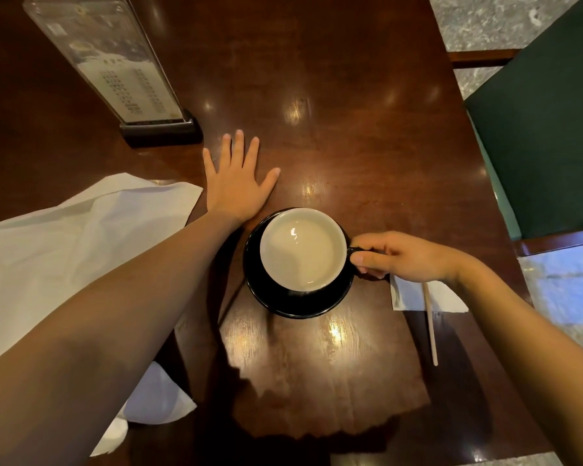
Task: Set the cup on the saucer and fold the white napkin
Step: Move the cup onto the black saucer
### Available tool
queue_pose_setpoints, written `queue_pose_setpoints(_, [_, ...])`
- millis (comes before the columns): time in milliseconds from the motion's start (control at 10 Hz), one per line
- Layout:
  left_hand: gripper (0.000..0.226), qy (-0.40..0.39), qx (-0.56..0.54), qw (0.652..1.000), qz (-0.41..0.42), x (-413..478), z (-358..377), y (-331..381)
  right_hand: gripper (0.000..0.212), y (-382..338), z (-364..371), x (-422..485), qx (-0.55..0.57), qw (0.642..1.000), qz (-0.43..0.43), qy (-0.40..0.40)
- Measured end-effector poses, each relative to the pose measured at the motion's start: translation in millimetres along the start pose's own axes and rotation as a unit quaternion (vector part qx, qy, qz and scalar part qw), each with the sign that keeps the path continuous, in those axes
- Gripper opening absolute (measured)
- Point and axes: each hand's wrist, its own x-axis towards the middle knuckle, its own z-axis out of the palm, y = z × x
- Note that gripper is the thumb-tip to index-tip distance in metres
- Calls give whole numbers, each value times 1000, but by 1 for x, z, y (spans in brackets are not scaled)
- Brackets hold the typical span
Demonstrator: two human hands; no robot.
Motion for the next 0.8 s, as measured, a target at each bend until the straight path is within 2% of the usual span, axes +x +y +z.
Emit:
queue_pose_setpoints(100, [74, 1, 2, 1000, 0, 0, 1, 0, 28, 1, -2, 0, -16, 1000, 2, -3])
queue_pose_setpoints(300, [73, 4, 6, 1000, -3, 2, 3, 0, 30, 2, -4, 5, -82, 995, 4, 60])
queue_pose_setpoints(400, [73, 6, 7, 1000, -3, 3, 4, 0, 35, 0, -3, 5, -196, 973, -33, 118])
queue_pose_setpoints(500, [73, 5, 6, 1000, -3, 3, 5, -1, 41, -2, 1, 4, -233, 951, -91, 183])
queue_pose_setpoints(600, [73, 6, 7, 1000, -2, 3, 5, -1, 36, -1, 7, 3, -232, 945, -110, 205])
queue_pose_setpoints(800, [73, 7, 5, 1000, -1, 3, 5, -1, 40, 1, 17, -2, -220, 940, -120, 231])
